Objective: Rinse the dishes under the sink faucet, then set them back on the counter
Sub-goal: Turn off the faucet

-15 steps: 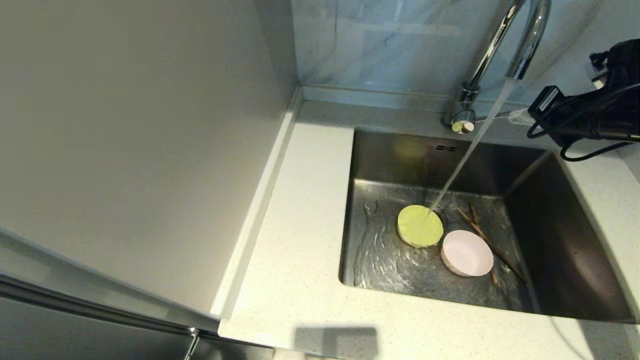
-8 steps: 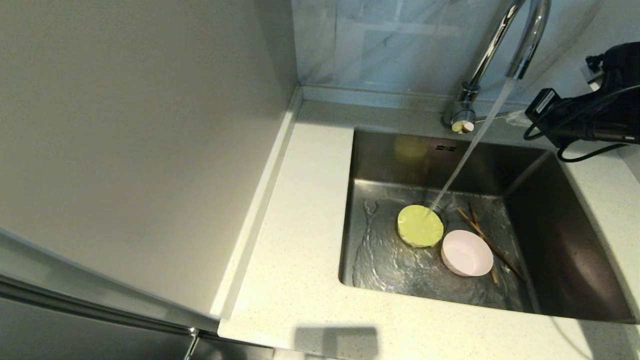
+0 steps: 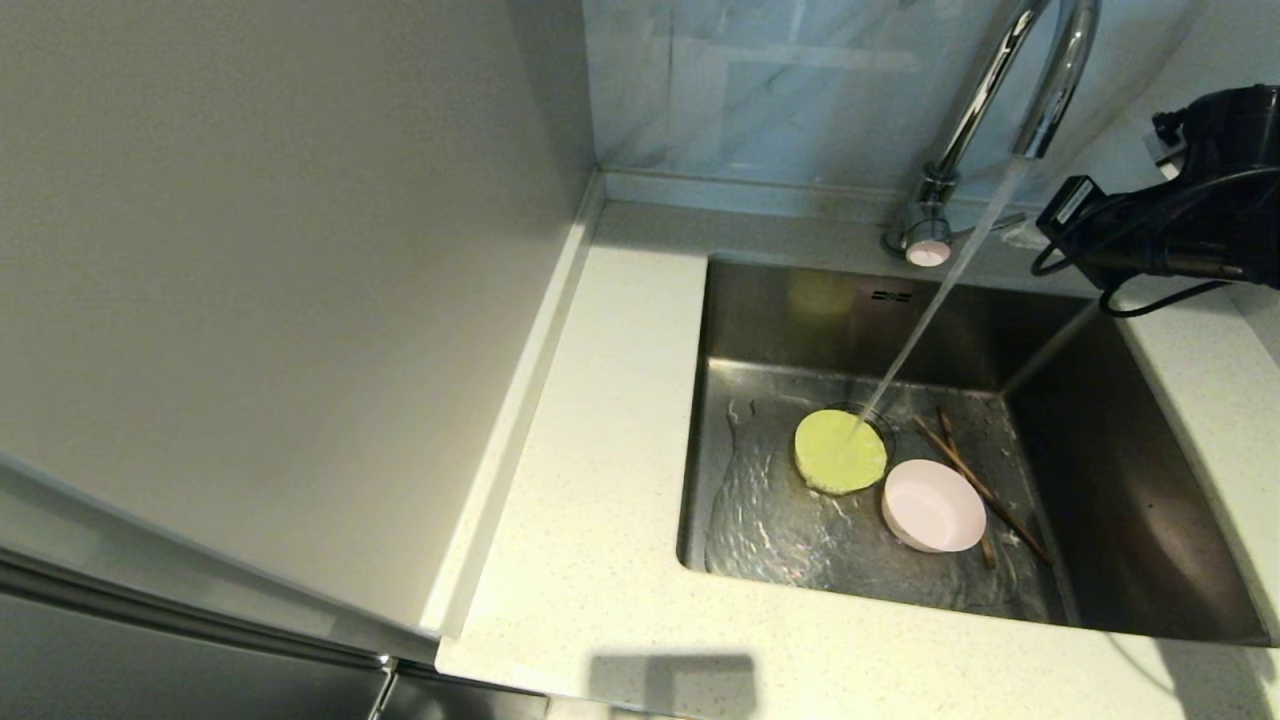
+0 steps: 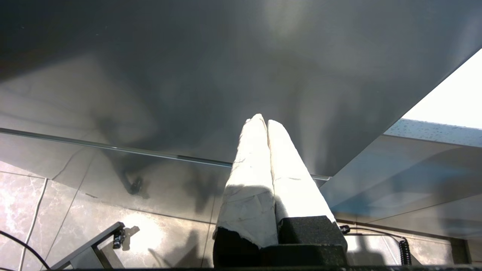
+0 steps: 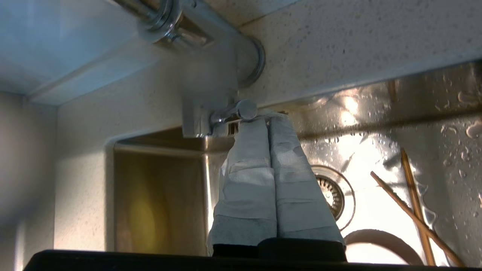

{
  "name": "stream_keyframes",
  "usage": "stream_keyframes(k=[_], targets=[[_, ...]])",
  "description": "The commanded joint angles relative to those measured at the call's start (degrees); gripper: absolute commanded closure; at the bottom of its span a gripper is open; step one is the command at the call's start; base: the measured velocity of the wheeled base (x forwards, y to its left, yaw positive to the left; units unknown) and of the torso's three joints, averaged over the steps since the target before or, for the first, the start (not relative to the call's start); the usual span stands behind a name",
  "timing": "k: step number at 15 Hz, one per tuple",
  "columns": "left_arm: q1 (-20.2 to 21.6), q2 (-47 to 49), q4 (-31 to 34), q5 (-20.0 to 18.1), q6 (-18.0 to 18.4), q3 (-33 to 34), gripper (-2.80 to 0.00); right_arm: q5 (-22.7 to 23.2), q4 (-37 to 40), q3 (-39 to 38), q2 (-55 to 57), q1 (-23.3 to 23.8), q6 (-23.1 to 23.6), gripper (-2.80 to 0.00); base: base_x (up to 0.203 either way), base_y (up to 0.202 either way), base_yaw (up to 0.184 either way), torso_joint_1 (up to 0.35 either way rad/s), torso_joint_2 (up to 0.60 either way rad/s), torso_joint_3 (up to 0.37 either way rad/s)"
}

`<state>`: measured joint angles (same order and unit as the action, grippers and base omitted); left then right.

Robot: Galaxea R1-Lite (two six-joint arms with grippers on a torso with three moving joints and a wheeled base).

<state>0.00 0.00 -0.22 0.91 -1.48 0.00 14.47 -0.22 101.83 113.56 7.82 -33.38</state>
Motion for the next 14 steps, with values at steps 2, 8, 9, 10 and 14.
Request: stream_keyframes(k=[2,8,9,10,14], targets=[[0.0,-0.18,-0.04,0.06,-0.02,0.0,0.0,0.27,-0.13,2.56,2.38,-0.07,-0.2,0.0,0.0,0.0,0.0,0.0,0.0,0.0],[0.0,-0.18,-0.04,0.06,-0.02,0.0,0.0,0.56,-0.13,8.13,5.0,-0.62,-0.02,0.0,0.0,0.0,0.0,0.0,0.0,0.0],[0.0,-0.18,-0.04,0.06,-0.02,0.0,0.0,0.56,-0.13,8.43,5.09,-0.75,0.07,0.0,0.0,0.0,0.0,0.0,0.0,0.0],[0.0,-0.18,-0.04,0.06,-0.02,0.0,0.0,0.56,-0.13,8.76,5.24,-1.08,0.07,0.0,0.0,0.0,0.0,0.0,0.0,0.0],[0.0,-0.18,-0.04,0.06,-0.02,0.0,0.0,0.47,-0.2,11.08,5.95,-3.31,0.15,0.0,0.0,0.0,0.0,0.0,0.0,0.0]])
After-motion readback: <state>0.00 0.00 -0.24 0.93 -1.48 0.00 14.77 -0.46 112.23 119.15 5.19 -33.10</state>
